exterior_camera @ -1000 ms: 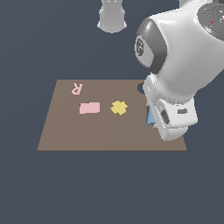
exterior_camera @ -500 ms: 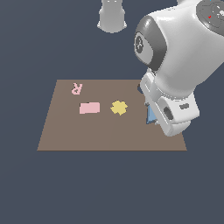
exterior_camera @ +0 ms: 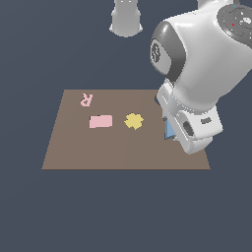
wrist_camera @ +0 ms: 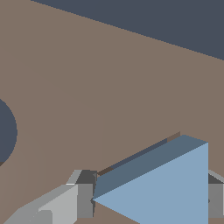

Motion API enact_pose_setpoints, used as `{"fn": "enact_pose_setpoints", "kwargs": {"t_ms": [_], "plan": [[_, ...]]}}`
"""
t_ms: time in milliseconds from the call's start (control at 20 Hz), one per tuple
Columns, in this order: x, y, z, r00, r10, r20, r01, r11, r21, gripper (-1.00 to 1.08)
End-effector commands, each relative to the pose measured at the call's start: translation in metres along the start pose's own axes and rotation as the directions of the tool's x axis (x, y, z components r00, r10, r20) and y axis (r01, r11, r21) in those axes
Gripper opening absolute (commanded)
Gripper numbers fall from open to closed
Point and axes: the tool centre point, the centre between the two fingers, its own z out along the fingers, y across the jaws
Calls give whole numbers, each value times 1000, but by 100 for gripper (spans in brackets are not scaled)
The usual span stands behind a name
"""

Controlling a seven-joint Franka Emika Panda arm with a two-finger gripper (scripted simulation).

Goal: Insert a designated object into the corresponding slot on a board.

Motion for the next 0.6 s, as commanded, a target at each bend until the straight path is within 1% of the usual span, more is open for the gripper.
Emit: {"fn": "enact_pose_setpoints", "kwargs": {"t_ms": [0, 50, 100, 550], "plan": [[0, 0, 4, 1000, 0, 0, 0, 1000, 1, -100], [0, 0, 5, 1000, 0, 0, 0, 1000, 1, -100], [0, 0, 5, 1000, 0, 0, 0, 1000, 1, 100], [0, 0, 5, 1000, 0, 0, 0, 1000, 1, 100]]}}
